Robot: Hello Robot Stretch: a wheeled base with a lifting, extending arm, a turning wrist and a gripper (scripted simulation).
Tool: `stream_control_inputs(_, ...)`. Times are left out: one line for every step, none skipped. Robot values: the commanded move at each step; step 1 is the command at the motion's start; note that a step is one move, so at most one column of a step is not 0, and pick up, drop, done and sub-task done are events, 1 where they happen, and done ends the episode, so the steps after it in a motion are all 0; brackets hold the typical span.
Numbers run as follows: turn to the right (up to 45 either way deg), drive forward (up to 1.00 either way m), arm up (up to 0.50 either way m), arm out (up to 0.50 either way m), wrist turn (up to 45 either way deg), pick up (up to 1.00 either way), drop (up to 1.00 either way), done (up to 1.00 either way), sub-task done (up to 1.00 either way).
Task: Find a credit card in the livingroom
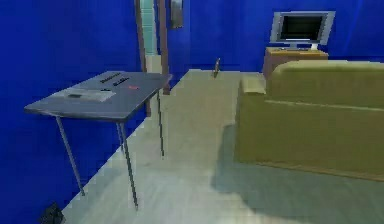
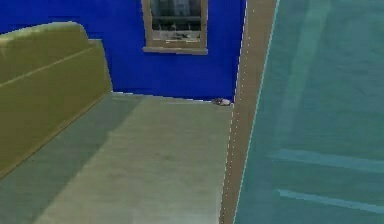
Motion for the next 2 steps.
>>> stream_control_inputs(0.0,0.75,0.00,0.00,0.0,0.00,0.00,0.00,0.00)
stream_control_inputs(-30.0,0.00,0.00,0.00,0.0,0.00,0.00,0.00,0.00)
